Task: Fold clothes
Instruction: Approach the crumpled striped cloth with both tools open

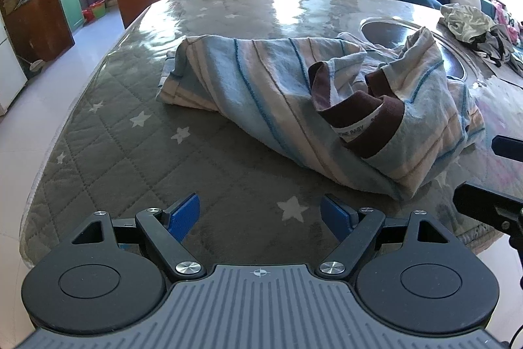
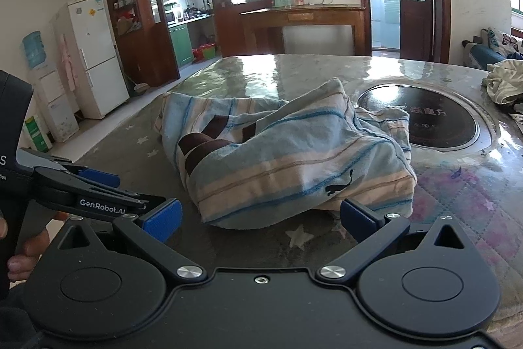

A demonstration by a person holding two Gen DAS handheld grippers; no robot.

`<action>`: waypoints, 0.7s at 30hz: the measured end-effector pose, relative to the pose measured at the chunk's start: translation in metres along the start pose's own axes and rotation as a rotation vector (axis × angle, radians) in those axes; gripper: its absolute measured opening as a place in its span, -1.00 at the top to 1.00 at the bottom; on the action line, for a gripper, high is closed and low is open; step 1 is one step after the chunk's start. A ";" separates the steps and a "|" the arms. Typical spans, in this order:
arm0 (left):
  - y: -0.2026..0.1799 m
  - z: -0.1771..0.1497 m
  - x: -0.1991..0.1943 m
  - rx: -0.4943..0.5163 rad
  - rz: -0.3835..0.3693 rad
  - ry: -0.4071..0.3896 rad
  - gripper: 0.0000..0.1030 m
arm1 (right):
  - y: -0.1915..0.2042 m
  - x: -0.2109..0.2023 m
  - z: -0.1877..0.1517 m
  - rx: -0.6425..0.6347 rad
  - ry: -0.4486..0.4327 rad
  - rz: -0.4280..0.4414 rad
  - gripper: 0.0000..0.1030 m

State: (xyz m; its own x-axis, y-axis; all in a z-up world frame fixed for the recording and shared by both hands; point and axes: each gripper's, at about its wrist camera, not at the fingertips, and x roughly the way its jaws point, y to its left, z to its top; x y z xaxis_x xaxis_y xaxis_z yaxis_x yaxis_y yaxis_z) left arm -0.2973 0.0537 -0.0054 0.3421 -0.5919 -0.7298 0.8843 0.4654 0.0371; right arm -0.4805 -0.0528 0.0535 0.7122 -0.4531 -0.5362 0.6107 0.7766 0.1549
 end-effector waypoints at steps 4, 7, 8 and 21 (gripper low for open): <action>-0.001 0.008 0.004 0.003 -0.007 0.006 -0.59 | 0.002 0.004 0.003 -0.003 0.006 0.006 -1.00; -0.003 0.014 0.006 0.004 -0.011 0.010 -0.59 | 0.003 0.006 0.004 -0.010 0.008 0.011 -1.00; -0.003 0.016 0.006 0.004 -0.013 0.011 -0.59 | 0.004 0.007 0.005 -0.013 0.009 0.013 -1.00; -0.008 0.038 0.011 0.017 -0.027 0.018 -0.59 | 0.011 0.016 0.018 -0.030 0.023 0.035 -1.00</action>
State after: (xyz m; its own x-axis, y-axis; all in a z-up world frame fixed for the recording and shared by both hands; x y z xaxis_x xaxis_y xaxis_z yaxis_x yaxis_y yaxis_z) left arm -0.2890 0.0186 0.0123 0.3120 -0.5920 -0.7431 0.8987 0.4376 0.0288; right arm -0.4566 -0.0596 0.0612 0.7248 -0.4152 -0.5498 0.5744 0.8048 0.1494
